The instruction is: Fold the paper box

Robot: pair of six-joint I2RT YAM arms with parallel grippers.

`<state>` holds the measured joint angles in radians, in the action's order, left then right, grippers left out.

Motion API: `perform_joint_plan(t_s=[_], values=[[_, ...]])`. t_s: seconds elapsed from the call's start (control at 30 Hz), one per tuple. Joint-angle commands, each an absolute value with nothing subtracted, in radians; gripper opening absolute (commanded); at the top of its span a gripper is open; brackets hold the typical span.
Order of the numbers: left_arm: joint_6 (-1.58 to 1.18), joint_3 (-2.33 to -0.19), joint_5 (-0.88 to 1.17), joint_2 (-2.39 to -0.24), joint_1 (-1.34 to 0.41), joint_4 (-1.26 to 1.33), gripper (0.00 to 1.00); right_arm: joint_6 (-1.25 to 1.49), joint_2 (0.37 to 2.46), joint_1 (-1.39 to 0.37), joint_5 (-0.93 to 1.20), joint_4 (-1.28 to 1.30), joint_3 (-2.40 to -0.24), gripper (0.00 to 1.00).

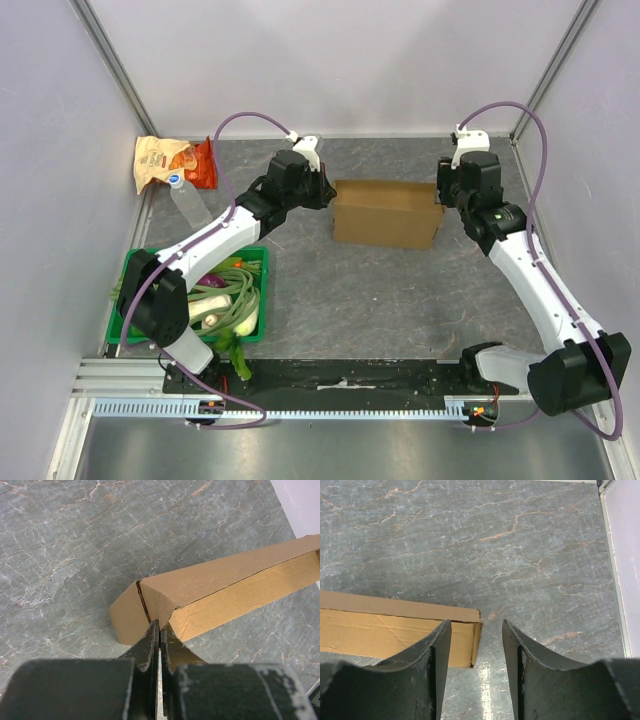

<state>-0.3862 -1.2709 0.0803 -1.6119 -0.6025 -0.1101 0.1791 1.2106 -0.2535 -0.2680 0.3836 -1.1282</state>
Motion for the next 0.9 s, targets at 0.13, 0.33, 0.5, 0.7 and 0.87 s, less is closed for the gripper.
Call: perform_joint_plan(t_s=[0.13,0.33,0.5,0.7,0.87], values=[[-0.377,-1.301,0.083,-1.621,-0.604,-0.160,0.02,0.146,1.230,-0.172,-0.151,0.371,-1.117,0.44],[-0.376,-1.302,0.083,-1.615,-0.604,-0.161,0.02,0.153,1.250,-0.172,-0.115,0.327,-1.089,0.31],[-0.377,-1.302,0.081,-1.617,-0.604,-0.161,0.02,0.156,1.270,-0.172,-0.115,0.310,-1.069,0.17],[-0.382,-1.298,0.081,-1.623,-0.606,-0.150,0.02,0.178,1.200,-0.183,-0.162,0.187,-0.929,0.00],[-0.396,-1.259,0.064,-1.623,-0.620,-0.112,0.02,0.219,1.089,-0.213,-0.229,-0.030,-0.755,0.00]])
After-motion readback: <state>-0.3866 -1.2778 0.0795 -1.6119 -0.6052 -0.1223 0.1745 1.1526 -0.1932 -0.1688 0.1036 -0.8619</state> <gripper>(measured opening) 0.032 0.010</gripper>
